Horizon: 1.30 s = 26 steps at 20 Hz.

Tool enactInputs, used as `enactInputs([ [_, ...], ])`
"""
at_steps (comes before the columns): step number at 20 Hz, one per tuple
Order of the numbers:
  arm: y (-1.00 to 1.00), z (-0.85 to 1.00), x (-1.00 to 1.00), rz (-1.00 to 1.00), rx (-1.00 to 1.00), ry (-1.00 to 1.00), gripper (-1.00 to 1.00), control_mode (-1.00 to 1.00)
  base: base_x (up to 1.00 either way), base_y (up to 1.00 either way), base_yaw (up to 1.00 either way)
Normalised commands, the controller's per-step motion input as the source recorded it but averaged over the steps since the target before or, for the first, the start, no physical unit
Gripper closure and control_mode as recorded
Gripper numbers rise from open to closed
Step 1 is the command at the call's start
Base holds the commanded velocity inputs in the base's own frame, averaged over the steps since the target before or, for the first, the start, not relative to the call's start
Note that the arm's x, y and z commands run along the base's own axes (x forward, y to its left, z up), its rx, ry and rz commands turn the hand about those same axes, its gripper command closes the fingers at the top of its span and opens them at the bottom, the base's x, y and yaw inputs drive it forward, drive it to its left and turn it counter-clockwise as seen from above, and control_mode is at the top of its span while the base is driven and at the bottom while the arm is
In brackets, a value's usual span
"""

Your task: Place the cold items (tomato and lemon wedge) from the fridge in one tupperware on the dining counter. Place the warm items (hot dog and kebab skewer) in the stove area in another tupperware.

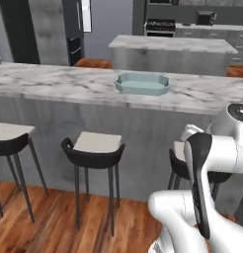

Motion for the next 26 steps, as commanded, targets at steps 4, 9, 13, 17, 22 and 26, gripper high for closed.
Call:
enactInputs([
  [4,0.0,0.0,0.0,0.0,0.0,0.0,1.0,1.0,0.23,1.0,-0.3],
  [9,0.0,0.0,0.0,0.0,0.0,0.0,1.0,1.0,0.18,1.0,-0.28],
  [13,0.0,0.0,0.0,0.0,0.0,0.0,1.0,1.0,0.22,1.0,-0.27],
  [17,0.0,0.0,0.0,0.0,0.0,0.0,1.0,1.0,0.25,1.0,-0.25],
  [22,0.0,0.0,0.0,0.0,0.0,0.0,1.0,1.0,0.25,1.0,-0.2],
  [26,0.0,0.0,0.0,0.0,0.0,0.0,1.0,1.0,0.28,1.0,-0.15],
])
